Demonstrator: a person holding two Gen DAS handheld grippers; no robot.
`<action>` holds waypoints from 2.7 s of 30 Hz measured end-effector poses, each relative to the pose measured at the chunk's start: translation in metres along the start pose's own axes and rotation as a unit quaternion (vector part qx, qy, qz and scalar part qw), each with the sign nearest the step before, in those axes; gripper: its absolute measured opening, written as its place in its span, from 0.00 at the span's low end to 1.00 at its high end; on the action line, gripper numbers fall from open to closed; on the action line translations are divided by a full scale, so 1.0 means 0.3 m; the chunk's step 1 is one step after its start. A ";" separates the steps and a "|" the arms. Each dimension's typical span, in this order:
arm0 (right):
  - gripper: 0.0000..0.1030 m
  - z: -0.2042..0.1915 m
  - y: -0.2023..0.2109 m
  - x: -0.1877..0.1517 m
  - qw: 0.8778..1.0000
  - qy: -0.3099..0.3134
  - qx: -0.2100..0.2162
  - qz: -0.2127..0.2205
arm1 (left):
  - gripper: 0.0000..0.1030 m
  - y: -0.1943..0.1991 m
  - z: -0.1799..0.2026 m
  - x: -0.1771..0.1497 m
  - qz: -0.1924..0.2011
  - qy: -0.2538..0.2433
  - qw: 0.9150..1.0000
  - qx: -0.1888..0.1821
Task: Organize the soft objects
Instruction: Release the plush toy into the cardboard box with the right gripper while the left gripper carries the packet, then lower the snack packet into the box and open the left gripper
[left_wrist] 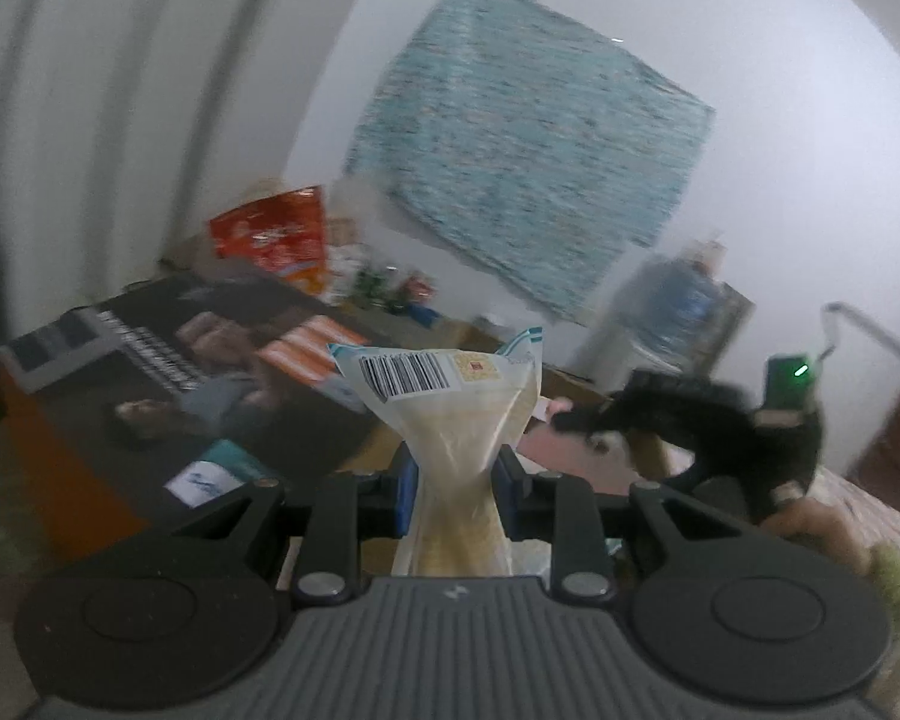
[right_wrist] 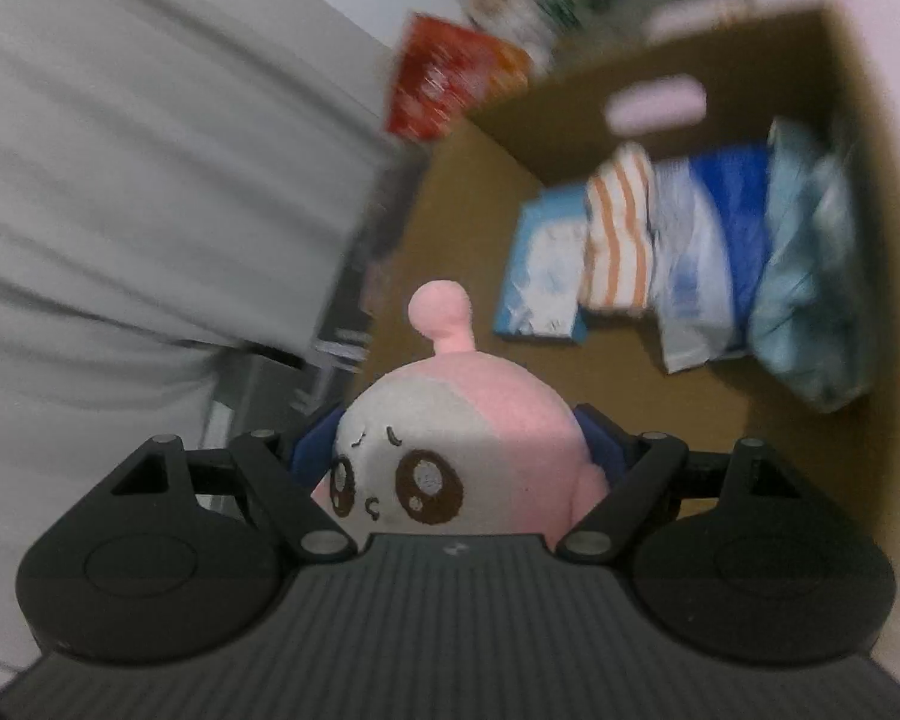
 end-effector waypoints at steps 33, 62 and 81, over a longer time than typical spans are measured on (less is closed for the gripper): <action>0.92 0.203 -0.197 0.032 0.986 -0.162 0.024 0.021 | 0.27 -0.089 -0.112 0.071 -0.003 0.004 1.000 0.024; 0.93 0.392 0.710 -0.223 0.971 -0.062 0.072 0.218 | 0.27 -0.905 0.329 -0.163 -0.318 -0.128 0.939 0.014; 0.93 0.428 0.697 -0.251 0.971 -0.068 0.070 0.219 | 0.37 -0.902 0.323 -0.197 -0.319 -0.160 0.931 0.082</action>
Point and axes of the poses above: each gripper's, at about its wrist camera, not at the fingertips, and y roughly against the way its jaws point, z to its right, x to its top, the point moved 2 cm from there along -y, roughly the way its jaws point, and after that the axes turned 10 degrees about y, right-handed, at the moved point
